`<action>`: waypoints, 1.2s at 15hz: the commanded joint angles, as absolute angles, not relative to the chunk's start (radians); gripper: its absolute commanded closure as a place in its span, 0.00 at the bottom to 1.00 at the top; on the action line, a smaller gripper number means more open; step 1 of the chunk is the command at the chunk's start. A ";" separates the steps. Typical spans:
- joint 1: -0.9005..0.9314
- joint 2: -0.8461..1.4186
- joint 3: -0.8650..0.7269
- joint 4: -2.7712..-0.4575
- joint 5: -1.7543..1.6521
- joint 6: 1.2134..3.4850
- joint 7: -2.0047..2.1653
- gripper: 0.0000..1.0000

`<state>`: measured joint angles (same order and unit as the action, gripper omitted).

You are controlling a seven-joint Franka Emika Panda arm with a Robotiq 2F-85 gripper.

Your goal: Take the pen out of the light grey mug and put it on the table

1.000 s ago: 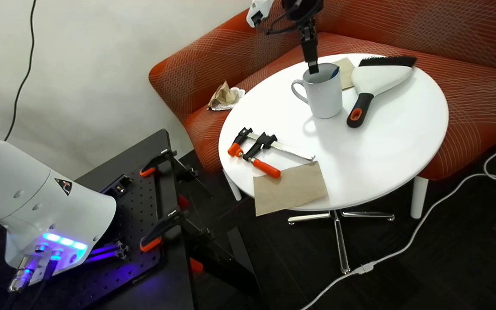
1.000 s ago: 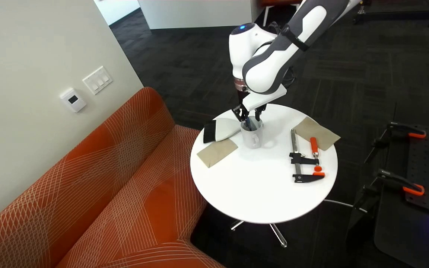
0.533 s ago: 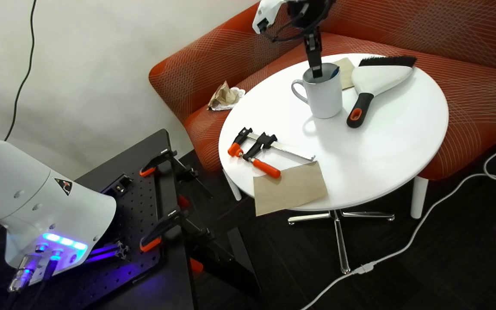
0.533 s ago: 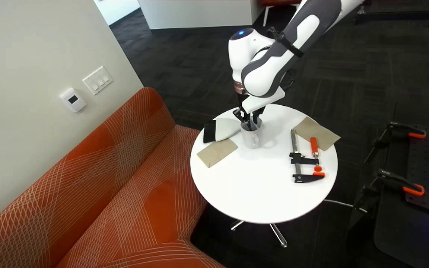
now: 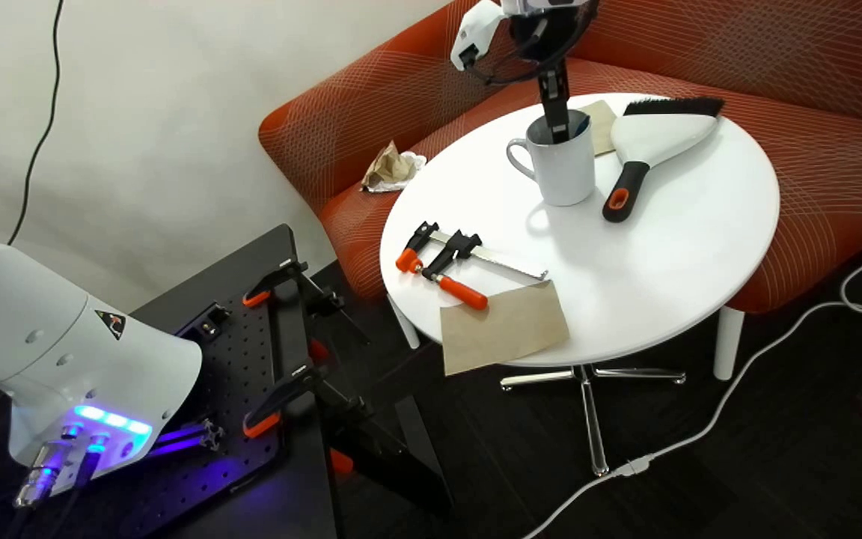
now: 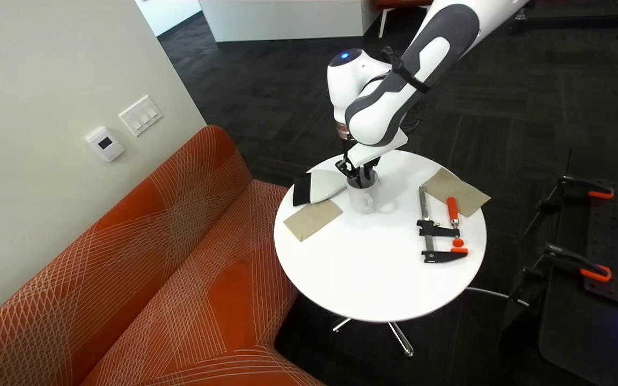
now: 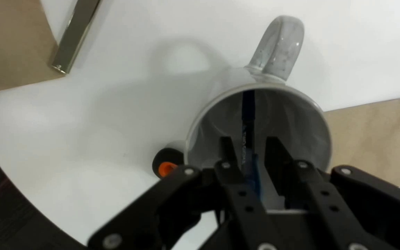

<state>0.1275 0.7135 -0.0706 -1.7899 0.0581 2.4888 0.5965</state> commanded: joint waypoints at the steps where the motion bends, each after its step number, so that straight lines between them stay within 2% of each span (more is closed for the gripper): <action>1: 0.161 0.747 -0.103 -1.755 0.056 2.513 0.622 0.70; 8: 0.198 0.770 -0.135 -1.753 0.043 2.568 0.626 0.70; 10: 0.210 0.768 -0.144 -1.760 0.038 2.576 0.630 0.93; 11: 0.221 0.762 -0.151 -1.769 0.033 2.582 0.635 0.98; 18: 0.336 0.661 -0.234 -1.909 -0.041 2.664 0.761 0.96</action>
<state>0.2691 0.7486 -0.1833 -1.7982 0.0049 2.6088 0.6802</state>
